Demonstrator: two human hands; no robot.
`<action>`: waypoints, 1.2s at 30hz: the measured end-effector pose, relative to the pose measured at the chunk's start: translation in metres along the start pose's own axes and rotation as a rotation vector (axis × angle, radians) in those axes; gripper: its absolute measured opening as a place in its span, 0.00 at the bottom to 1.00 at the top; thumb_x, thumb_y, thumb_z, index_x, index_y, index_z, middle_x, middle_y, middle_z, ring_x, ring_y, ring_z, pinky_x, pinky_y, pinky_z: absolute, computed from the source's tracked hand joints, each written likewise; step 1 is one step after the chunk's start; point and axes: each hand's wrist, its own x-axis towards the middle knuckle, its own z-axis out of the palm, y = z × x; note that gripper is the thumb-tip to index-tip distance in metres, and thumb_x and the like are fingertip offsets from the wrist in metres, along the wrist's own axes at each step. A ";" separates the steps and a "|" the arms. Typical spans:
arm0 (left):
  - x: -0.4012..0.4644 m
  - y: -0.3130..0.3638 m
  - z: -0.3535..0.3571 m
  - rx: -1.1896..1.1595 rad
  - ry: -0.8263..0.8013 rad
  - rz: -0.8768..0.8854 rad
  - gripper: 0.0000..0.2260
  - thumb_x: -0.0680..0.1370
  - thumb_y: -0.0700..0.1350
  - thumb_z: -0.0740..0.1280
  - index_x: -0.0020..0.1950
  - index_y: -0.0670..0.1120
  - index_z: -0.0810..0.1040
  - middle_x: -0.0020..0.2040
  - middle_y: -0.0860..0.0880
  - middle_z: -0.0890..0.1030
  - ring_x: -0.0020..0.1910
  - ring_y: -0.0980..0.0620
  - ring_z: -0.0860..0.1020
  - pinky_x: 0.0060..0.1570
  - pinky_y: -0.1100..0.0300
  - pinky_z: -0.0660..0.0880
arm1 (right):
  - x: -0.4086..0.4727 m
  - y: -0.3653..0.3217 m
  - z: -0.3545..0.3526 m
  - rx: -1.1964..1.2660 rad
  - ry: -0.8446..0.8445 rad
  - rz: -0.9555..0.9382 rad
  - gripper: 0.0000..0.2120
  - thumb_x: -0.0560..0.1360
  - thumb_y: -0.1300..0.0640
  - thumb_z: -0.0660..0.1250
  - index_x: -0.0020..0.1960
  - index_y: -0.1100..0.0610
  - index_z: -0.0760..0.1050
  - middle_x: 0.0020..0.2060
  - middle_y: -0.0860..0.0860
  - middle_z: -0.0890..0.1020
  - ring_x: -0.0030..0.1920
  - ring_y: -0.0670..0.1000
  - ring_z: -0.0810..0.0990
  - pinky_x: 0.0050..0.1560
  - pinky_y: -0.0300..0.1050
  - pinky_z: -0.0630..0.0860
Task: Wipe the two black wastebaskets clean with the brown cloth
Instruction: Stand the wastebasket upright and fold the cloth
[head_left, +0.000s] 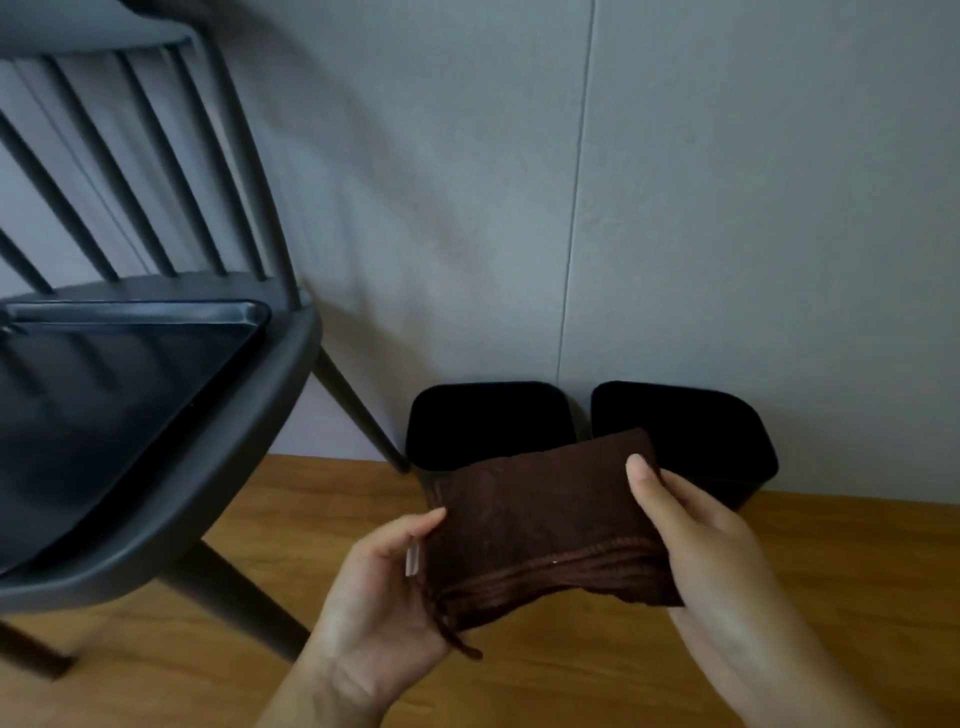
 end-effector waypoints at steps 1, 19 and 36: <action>-0.002 0.004 -0.002 -0.005 -0.030 0.001 0.14 0.71 0.35 0.67 0.56 0.35 0.82 0.60 0.36 0.80 0.57 0.36 0.80 0.63 0.41 0.71 | 0.000 -0.004 -0.001 0.110 -0.056 0.055 0.17 0.71 0.47 0.69 0.58 0.52 0.80 0.50 0.51 0.86 0.50 0.53 0.85 0.55 0.53 0.79; -0.141 0.148 -0.010 0.414 0.222 0.493 0.18 0.69 0.34 0.70 0.60 0.40 0.80 0.54 0.36 0.83 0.47 0.41 0.83 0.48 0.47 0.80 | -0.018 -0.086 0.130 -0.154 -0.562 -0.241 0.14 0.77 0.60 0.67 0.57 0.44 0.78 0.51 0.43 0.85 0.53 0.48 0.84 0.56 0.54 0.79; -0.138 0.323 -0.129 1.190 1.036 0.564 0.08 0.74 0.38 0.72 0.52 0.43 0.81 0.46 0.46 0.80 0.44 0.50 0.77 0.47 0.59 0.72 | -0.004 -0.057 0.368 -0.693 -0.507 -0.267 0.12 0.78 0.55 0.64 0.61 0.54 0.73 0.56 0.52 0.78 0.40 0.53 0.82 0.40 0.50 0.83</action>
